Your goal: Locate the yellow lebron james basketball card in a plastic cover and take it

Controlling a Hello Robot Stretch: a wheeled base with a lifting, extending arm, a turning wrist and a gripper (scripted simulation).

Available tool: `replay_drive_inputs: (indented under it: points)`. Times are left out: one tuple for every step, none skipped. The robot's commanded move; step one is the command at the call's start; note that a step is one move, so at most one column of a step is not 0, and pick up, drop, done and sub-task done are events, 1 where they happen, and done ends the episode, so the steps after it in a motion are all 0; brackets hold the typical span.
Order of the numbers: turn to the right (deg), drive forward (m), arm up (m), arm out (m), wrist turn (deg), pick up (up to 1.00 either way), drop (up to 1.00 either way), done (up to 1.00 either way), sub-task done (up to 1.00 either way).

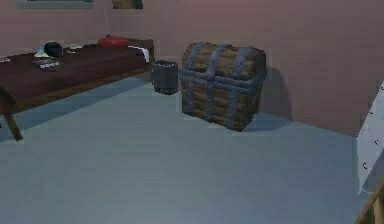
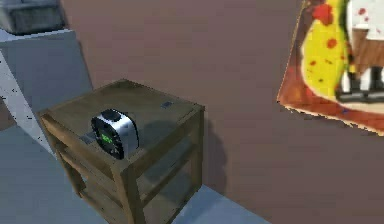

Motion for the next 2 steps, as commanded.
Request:
replay_drive_inputs:
  points:
    - [-3.0, 0.00, 0.00, 0.00, 0.0, 0.00, 0.00, 0.00, 0.00]
    - [45.0, 0.00, 0.00, 0.00, 0.0, 0.00, 0.00, 0.00, 0.00]
